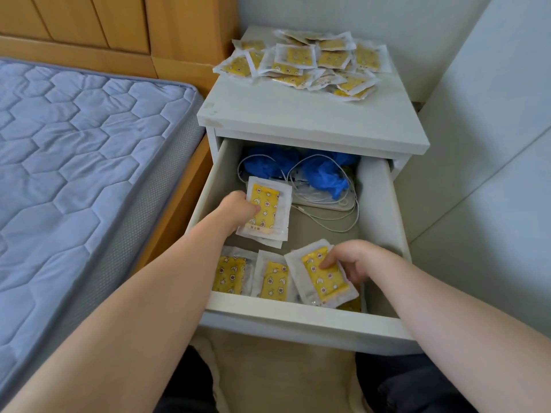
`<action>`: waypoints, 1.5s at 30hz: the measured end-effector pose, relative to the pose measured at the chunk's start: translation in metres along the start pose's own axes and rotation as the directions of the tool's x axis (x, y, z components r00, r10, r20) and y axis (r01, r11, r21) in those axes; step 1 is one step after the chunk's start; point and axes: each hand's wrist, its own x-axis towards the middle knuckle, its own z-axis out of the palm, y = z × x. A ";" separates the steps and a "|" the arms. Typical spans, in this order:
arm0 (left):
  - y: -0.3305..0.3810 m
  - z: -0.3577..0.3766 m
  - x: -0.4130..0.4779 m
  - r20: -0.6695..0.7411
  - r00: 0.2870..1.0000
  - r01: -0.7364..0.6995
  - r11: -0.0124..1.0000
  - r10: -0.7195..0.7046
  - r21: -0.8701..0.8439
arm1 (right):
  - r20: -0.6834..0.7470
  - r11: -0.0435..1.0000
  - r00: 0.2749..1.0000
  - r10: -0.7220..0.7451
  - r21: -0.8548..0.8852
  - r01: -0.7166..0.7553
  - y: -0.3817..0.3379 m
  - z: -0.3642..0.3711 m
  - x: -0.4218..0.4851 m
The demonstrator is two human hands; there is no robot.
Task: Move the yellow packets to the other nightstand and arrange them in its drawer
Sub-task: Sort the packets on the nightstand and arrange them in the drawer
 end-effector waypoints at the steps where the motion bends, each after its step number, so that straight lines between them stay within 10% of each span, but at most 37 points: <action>1: 0.000 0.000 -0.001 0.004 1.000 -0.006 1.000 0.006 0.000 | -0.008 0.999 1.000 0.014 -0.042 -0.014 0.002 0.002 0.002; 4: 0.002 0.001 -0.001 0.019 0.999 -0.030 1.000 0.030 -0.007 | -0.090 0.950 0.995 0.030 -0.307 -0.056 0.001 0.003 0.001; 8: 0.003 0.002 -0.004 0.038 0.998 -0.056 0.998 0.057 -0.003 | -0.188 0.616 0.982 -0.020 -0.776 -0.136 -0.002 0.004 0.000; 16: 0.003 0.004 -0.006 0.115 0.989 -0.101 0.995 0.098 0.022 | -0.069 0.397 0.979 0.194 -0.907 -0.142 0.004 0.011 0.001; 19: 0.002 0.008 -0.003 0.174 0.975 -0.157 0.983 0.139 0.095 | -0.147 0.412 0.984 -0.103 -0.906 -0.092 -0.005 0.006 -0.006; 22: 0.005 0.011 -0.008 0.249 0.946 -0.256 0.949 0.207 0.183 | -0.320 0.600 0.624 -0.713 -0.738 0.307 -0.018 -0.008 -0.012; 24: 0.007 0.015 -0.013 0.309 0.913 -0.342 0.912 0.266 0.226 | -0.327 0.585 0.491 -0.807 -0.550 0.595 -0.024 -0.012 -0.018; 31: 0.019 0.035 -0.029 0.404 0.826 -0.489 0.855 0.392 0.172 | -0.232 0.621 0.605 -0.761 -0.529 0.578 -0.031 -0.014 -0.023; 36: 0.009 0.046 -0.026 0.547 0.834 -0.223 0.952 0.076 0.208 | -0.311 0.613 0.584 -0.750 -0.660 0.436 -0.023 -0.029 -0.029; 45: -0.001 0.067 -0.021 0.566 0.794 -0.053 0.903 -0.221 0.427 | -0.097 0.324 0.933 -0.347 -0.946 0.022 -0.011 -0.016 -0.019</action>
